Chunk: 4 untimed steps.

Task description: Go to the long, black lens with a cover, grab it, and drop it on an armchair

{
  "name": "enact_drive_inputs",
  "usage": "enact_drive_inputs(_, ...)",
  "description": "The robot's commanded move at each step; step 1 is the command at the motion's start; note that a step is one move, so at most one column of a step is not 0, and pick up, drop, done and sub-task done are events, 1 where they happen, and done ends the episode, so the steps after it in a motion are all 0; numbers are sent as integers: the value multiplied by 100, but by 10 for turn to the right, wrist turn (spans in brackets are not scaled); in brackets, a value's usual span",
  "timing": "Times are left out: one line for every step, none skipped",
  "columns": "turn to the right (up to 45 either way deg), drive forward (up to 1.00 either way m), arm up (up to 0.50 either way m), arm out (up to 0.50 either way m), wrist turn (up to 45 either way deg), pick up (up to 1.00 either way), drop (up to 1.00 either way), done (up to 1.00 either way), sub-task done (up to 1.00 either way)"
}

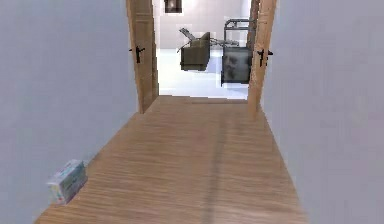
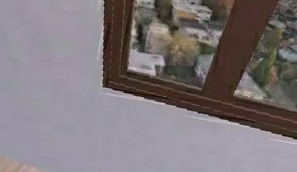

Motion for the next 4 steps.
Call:
enact_drive_inputs(0, 100, 0, 0, 0, 0, 0, 0, 0)
enact_drive_inputs(0, 100, 0, 0, 0, 0, 0, 0, 0)
enact_drive_inputs(0, 100, 0, 0, 0, 0, 0, 0, 0)
enact_drive_inputs(0, 100, 0, 0, 0, 0, 0, 0, 0)
